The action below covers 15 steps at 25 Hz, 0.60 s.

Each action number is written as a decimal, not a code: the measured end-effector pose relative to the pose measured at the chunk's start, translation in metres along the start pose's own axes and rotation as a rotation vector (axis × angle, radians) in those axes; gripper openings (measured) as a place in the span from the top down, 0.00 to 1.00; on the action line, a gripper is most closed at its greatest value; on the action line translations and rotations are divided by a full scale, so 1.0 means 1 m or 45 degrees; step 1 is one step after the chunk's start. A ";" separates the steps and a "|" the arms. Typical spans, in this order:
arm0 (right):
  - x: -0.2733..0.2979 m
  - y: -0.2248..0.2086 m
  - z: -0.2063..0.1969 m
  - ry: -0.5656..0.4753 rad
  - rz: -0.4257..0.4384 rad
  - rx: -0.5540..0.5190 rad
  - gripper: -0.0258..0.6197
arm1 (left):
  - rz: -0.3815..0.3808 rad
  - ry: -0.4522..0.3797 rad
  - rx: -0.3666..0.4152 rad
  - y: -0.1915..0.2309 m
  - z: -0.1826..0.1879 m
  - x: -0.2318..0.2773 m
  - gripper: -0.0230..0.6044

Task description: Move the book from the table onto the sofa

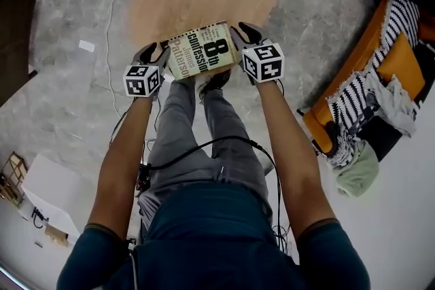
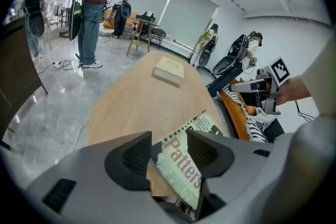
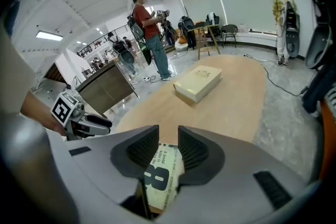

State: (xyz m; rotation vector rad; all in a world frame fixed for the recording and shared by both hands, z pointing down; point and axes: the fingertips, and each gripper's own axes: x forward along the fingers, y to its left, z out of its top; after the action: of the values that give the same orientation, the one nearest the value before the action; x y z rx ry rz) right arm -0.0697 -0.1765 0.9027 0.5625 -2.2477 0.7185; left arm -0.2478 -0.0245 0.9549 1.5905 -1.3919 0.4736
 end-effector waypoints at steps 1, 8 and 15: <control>0.008 -0.002 -0.006 0.023 0.003 0.010 0.79 | 0.002 0.016 -0.019 0.004 -0.007 0.005 0.64; 0.052 -0.010 -0.052 0.200 0.043 0.072 0.72 | 0.024 0.068 -0.204 0.024 -0.043 0.028 0.52; 0.073 -0.012 -0.084 0.316 0.064 0.085 0.71 | 0.000 0.106 -0.274 0.026 -0.063 0.040 0.51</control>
State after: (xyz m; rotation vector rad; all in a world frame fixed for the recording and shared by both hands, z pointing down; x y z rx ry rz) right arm -0.0698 -0.1456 1.0108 0.4249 -2.0195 0.8434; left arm -0.2431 0.0074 1.0269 1.3823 -1.3327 0.3723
